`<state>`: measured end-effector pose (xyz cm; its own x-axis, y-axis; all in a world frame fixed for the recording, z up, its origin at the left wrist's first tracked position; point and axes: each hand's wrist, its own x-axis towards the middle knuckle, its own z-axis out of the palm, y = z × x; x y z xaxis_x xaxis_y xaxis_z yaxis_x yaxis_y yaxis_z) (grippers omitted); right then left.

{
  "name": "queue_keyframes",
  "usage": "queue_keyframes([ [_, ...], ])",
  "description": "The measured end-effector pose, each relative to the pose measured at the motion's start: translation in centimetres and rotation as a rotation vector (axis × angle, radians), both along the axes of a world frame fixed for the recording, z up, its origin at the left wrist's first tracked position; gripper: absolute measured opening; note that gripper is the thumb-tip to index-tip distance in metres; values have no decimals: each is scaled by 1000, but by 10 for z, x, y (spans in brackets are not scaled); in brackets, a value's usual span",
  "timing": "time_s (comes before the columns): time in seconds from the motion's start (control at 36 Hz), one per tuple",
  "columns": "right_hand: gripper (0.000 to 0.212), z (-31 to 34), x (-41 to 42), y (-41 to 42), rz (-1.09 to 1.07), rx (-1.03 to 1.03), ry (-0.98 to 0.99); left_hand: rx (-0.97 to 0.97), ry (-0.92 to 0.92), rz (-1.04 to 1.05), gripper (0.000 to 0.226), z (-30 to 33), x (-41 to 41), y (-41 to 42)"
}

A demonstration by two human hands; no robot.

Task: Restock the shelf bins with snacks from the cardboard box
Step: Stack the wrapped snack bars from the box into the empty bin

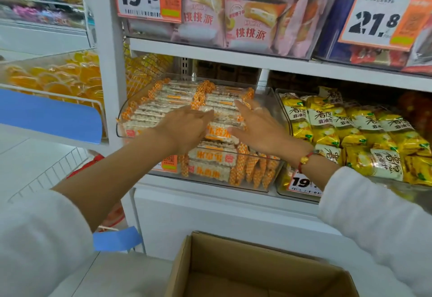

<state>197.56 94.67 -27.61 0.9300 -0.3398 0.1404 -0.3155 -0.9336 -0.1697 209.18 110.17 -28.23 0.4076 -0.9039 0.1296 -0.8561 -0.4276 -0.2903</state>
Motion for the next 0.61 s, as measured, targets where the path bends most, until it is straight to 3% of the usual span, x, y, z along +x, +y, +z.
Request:
queue_keyframes([
  [0.11,58,-4,-9,-4,164,-142,47,6,-124,19,61,-9,-6,-6],
  [0.31,52,-9,-4,1,111,-166,-27,68,-126,60,68,-6,-10,-12],
  [0.42,55,-8,-9,2,109,-95,1,-42,2,58,54,5,-14,-8],
  [0.61,59,-4,-41,7,145,-65,-111,-283,85,4,50,8,-39,11],
])
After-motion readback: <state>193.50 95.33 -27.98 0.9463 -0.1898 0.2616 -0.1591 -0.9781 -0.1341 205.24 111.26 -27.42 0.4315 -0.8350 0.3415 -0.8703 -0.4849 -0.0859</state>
